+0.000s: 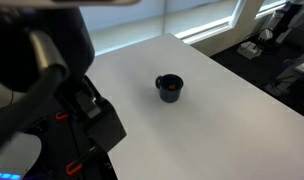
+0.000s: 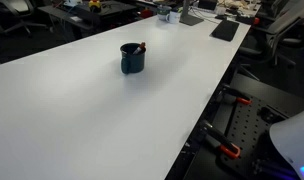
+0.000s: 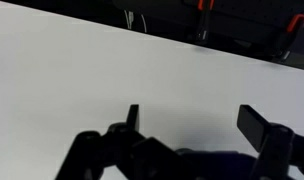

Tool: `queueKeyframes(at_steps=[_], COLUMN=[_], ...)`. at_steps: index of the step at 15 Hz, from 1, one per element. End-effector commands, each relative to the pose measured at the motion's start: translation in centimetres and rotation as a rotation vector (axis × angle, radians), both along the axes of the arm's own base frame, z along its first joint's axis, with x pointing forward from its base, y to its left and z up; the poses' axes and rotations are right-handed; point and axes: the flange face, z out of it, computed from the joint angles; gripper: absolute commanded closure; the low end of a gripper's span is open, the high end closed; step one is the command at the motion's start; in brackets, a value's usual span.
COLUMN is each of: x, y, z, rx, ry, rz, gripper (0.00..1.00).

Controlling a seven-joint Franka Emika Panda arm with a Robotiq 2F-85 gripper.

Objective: Remove the marker from the mug cup

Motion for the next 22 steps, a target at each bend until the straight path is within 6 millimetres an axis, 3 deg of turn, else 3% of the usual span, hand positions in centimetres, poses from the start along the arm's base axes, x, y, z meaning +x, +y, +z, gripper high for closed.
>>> queueKeyframes(at_steps=[1,18,22], x=[0.0,0.0,1.6], y=[0.0,0.0,1.1], z=[0.0,0.0,-1.2], rx=[0.0,0.0,-0.021], ry=[0.001,0.001,0.033], rz=[0.0,0.0,0.002], gripper=[0.0,0.0,0.0])
